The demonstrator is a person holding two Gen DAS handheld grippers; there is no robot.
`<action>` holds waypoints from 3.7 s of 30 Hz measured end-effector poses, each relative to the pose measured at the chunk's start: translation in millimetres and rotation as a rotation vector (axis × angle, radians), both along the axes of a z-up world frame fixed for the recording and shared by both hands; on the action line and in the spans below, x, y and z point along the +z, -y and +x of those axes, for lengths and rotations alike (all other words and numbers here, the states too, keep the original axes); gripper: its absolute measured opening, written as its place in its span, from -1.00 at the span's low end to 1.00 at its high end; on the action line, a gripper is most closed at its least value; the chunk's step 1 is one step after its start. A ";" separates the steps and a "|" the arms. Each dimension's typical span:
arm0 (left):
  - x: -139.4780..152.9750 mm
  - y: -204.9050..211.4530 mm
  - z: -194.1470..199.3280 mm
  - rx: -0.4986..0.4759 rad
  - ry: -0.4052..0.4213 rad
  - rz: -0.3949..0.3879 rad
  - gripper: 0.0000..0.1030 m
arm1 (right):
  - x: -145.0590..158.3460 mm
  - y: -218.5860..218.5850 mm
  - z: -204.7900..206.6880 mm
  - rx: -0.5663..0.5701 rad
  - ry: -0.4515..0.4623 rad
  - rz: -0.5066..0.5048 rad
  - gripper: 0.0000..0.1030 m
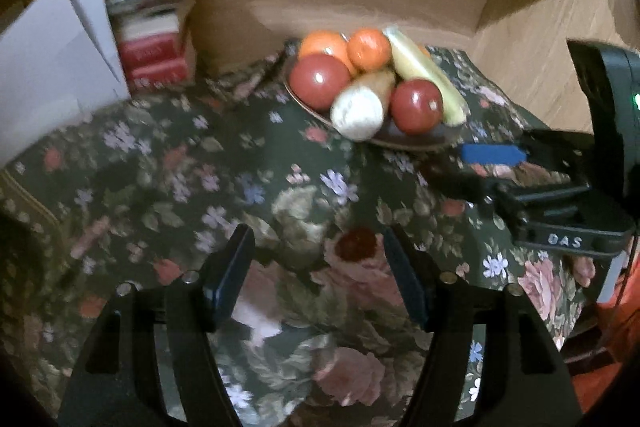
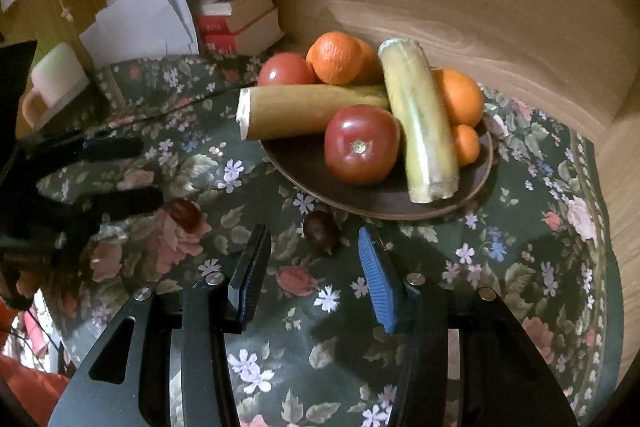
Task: Organize fruits
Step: 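Grasp a dark red grape with the left tool while the right tool grasps another grape, then carry both grapes onto the dark plate among the fruit, then open both tools to release the grapes and lift away from the plate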
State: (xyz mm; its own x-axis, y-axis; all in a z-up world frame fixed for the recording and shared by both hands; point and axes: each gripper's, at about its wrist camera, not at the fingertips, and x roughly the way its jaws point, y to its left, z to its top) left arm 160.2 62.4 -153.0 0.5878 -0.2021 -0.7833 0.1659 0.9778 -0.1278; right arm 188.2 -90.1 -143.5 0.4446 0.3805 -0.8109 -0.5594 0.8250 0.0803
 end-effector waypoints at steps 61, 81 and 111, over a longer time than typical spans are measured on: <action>54.2 31.1 81.2 -0.059 0.124 -0.033 -0.57 | 46.6 4.4 42.6 0.000 0.148 0.020 -0.68; 51.4 32.2 100.9 -0.050 0.139 -0.032 0.00 | 35.6 5.3 64.6 -0.024 0.127 0.029 -0.33; 187.0 36.9 -86.4 0.077 0.639 -0.045 0.31 | 166.4 68.9 -87.4 -0.158 0.530 0.311 -0.22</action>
State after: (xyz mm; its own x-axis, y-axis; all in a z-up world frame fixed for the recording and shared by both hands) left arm 73.9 25.5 34.0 0.9496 -0.1655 -0.2661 0.1526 0.9859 -0.0684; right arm 100.9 -159.0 22.8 0.8257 0.4594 -0.3274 -0.4620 0.8837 0.0748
